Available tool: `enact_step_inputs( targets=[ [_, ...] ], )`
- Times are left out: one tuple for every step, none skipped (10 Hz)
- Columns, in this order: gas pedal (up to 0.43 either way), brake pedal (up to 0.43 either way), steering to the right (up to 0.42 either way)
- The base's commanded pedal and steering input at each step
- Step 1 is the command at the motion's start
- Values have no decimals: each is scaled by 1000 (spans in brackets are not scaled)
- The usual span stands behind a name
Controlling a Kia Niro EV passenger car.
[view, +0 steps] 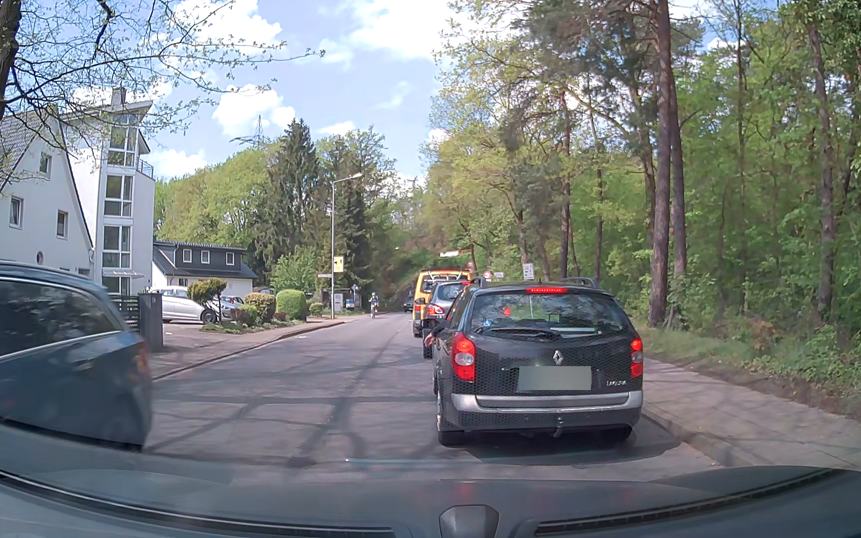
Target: Follow the waypoints while adhering to traffic rules and regulations
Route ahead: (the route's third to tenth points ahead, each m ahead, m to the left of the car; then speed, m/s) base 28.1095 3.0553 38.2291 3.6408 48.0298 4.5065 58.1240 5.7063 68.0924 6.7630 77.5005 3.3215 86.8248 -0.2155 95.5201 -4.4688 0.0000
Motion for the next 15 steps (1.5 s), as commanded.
enact_step_inputs(
  targets=[
    [0,159,1],
    [0,159,1],
    [0,159,1],
    [0,159,1],
    [0,165,1],
    [0,165,1],
    [0,159,2],
    [0,159,1],
    [0,159,1],
    [0,159,1],
    [0,159,1],
    [0,159,1],
    [0,159,1],
    [0,159,1],
    [0,159,1]
  ],
)
